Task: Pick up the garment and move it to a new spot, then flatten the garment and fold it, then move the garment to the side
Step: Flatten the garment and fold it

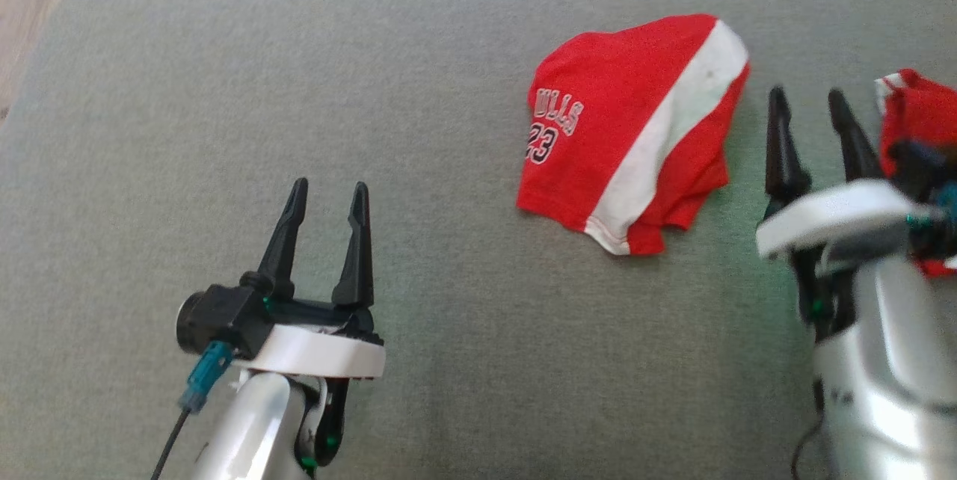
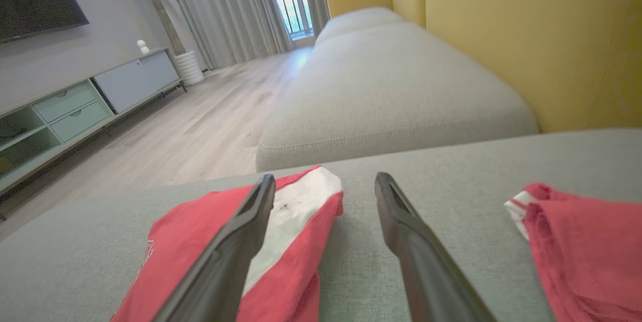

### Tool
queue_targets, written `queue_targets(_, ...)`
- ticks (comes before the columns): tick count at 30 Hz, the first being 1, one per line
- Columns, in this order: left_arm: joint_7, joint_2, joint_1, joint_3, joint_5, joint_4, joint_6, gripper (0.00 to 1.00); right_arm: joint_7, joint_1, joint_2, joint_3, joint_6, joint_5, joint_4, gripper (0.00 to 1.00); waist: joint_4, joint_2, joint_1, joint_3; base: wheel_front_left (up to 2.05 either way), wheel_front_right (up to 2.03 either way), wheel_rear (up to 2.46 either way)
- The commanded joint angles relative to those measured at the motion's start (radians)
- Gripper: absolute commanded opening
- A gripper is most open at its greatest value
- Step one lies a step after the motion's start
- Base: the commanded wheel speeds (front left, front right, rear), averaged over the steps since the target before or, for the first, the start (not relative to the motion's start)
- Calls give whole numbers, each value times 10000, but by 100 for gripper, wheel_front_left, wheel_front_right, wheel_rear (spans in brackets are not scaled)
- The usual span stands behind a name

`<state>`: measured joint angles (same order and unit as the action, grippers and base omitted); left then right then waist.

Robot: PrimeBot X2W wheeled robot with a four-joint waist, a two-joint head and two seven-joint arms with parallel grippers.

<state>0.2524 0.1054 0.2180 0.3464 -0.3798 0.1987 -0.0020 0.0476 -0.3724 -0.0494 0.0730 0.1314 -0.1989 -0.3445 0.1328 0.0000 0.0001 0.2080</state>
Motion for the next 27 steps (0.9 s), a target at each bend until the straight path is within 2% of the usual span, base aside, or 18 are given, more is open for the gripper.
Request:
queue_targets(1,92,-1,429,-415,97,-193,-90,100,-332,-766,-8,-20,-7,-212,-103,100,267,0,-1,280,0,0,0)
queue_targets(4,93,-131,531,-453,189,-62,-217,100,-996,-1831,-8,576,-7,-682,-1288,100,504,0,-1,519,0,0,0)
queue_targets(9,93,-288,660,-463,302,63,-353,100,-1476,-3018,-8,819,-7,-1072,-2801,100,780,0,-1,769,0,0,0)
queue_targets(13,93,-387,737,-524,393,138,-448,100,-1621,-3856,-8,660,-7,-1645,-4231,100,896,0,-1,910,0,0,0)
queue_targets(17,93,-443,785,-610,476,216,-522,100,-1480,-4454,-8,25,-7,-2448,-5423,100,904,0,-1,985,0,0,0)
queue_targets(18,93,-454,804,-624,498,242,-535,100,-1366,-4556,-8,-122,-7,-2546,-5665,21,901,0,-1,989,0,0,0)
queue_targets(19,93,-465,831,-630,516,270,-546,100,-1213,-4656,-8,-238,-7,-2641,-5871,0,900,0,-1,983,0,0,0)
queue_targets(23,93,-498,884,-681,555,328,-583,100,-364,-5067,-8,-394,-7,-2729,-6520,0,851,0,-1,875,0,0,0)
queue_targets(27,93,-517,802,-786,584,358,-600,100,627,-5581,-244,-62,-7,-2000,-6980,0,778,0,-1,618,0,0,0)
